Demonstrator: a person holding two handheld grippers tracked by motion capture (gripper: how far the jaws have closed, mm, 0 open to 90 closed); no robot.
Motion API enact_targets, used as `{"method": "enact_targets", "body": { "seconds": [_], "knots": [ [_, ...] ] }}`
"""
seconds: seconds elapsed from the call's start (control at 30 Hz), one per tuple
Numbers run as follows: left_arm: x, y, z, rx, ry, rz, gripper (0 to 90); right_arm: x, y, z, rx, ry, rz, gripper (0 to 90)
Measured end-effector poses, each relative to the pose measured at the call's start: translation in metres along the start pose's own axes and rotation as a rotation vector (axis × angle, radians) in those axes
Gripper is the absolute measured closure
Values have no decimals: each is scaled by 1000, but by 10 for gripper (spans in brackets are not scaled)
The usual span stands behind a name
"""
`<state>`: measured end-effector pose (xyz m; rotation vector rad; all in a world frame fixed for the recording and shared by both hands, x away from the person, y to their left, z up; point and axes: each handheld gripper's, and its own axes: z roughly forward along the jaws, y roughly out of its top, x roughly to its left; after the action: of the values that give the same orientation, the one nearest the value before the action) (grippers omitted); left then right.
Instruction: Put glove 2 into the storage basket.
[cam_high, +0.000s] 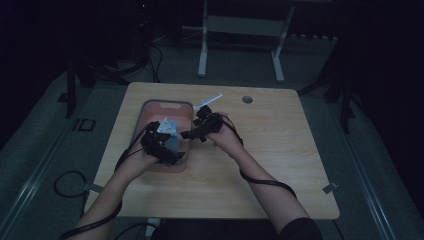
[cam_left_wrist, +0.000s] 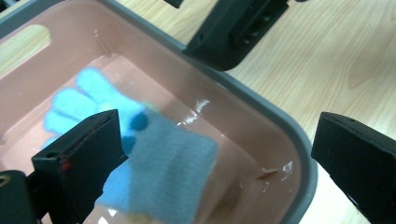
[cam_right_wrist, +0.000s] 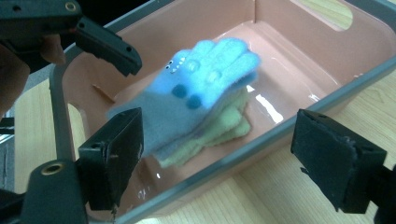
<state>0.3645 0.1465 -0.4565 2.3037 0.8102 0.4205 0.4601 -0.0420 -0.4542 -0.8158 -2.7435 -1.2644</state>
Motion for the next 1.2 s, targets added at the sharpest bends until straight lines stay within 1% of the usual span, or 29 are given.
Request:
{"method": "enact_targets", "body": {
  "seconds": [0.13, 0.3, 0.37, 0.47, 0.67, 0.8, 1.03, 1.2],
  "knots": [
    [-5, 2, 2, -5, -2, 15, 20, -3, -3, -3, 0, -7, -9, 169],
    [-10, 4, 3, -26, -14, 20, 20, -5, -9, -8, -1, -13, -15, 169],
    [-13, 6, 3, -27, -27, 20, 20, -6, -11, -9, 0, -13, -18, 169],
    [-18, 9, 4, -36, -32, 31, 20, -8, -16, -12, -3, -15, -20, 169],
    [-30, 16, 7, -64, -54, 48, 20, -12, -26, -22, -19, -21, -10, 169],
    [-39, 21, 11, -70, -69, 69, 20, -15, -33, -26, -11, -28, -16, 169],
    [-55, 30, 18, -88, -95, 91, 20, -20, -47, -35, -13, -33, -12, 167],
    [-65, 33, 25, -85, -114, 113, 20, -24, -58, -43, -8, -44, -7, 167]
  ]
}}
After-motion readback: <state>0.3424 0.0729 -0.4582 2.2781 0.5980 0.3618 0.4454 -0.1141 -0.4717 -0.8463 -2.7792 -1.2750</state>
